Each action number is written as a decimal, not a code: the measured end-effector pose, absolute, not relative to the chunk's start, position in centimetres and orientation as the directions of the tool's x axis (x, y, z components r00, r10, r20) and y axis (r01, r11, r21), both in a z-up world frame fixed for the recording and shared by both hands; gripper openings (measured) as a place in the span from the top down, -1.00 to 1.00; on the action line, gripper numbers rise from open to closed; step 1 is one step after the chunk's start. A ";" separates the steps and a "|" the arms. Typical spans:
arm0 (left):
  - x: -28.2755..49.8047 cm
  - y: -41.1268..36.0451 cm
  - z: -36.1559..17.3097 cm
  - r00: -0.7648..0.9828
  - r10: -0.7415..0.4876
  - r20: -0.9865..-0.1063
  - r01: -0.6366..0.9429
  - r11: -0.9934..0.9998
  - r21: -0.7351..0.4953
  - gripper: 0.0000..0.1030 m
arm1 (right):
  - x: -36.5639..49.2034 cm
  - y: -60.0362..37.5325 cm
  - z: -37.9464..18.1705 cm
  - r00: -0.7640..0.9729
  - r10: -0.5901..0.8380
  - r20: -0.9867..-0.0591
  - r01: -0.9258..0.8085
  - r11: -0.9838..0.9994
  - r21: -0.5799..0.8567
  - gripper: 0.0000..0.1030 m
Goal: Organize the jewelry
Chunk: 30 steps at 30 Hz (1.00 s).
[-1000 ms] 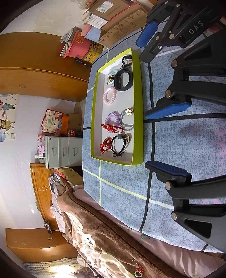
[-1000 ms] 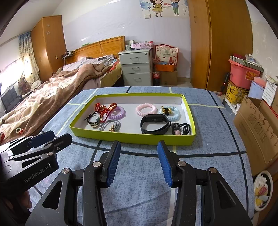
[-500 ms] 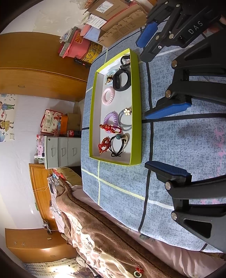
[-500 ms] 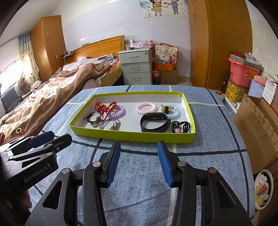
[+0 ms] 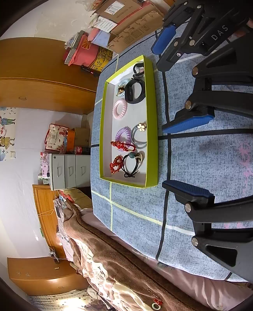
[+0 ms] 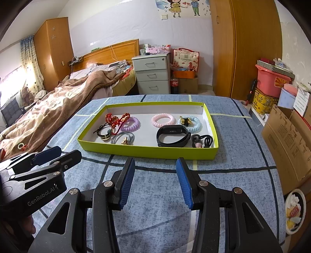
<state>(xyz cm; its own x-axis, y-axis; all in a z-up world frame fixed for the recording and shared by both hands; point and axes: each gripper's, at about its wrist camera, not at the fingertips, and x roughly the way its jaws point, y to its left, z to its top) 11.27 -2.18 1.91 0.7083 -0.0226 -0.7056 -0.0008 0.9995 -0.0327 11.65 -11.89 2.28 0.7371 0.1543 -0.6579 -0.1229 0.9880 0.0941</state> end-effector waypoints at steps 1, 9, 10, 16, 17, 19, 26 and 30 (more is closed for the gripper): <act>11.3 -2.2 1.9 0.707 -0.021 -0.707 -0.003 0.999 -0.033 -0.02 | 11.7 -11.9 2.3 0.736 0.155 -0.659 -0.123 0.988 0.095 0.12; 11.3 -2.1 1.9 0.705 -0.022 -0.708 -0.004 0.999 -0.035 -0.02 | 11.8 -12.0 2.2 0.734 0.155 -0.661 -0.122 0.988 0.096 0.12; 11.3 -2.1 1.9 0.704 -0.019 -0.710 -0.007 0.999 -0.034 -0.02 | 11.8 -12.0 2.2 0.734 0.154 -0.661 -0.121 0.988 0.095 0.12; 11.4 -2.0 1.9 0.704 -0.022 -0.710 -0.006 0.999 -0.037 -0.02 | 11.8 -12.0 2.2 0.734 0.155 -0.661 -0.121 0.988 0.096 0.12; 11.4 -2.0 1.9 0.703 -0.021 -0.710 -0.007 0.999 -0.037 -0.02 | 11.8 -12.0 2.2 0.734 0.154 -0.661 -0.121 0.988 0.096 0.12; 11.4 -2.0 2.0 0.705 -0.022 -0.709 -0.007 0.999 -0.038 -0.02 | 11.8 -12.0 2.2 0.734 0.152 -0.662 -0.120 0.988 0.094 0.12; 11.3 -1.8 2.0 0.713 -0.030 -0.700 -0.015 0.998 -0.058 -0.02 | 11.8 -12.0 2.0 0.732 0.152 -0.665 -0.120 0.988 0.094 0.12; 11.3 -1.6 1.9 0.710 -0.040 -0.703 -0.011 0.998 -0.068 -0.02 | 11.8 -12.0 2.0 0.732 0.151 -0.664 -0.119 0.988 0.093 0.12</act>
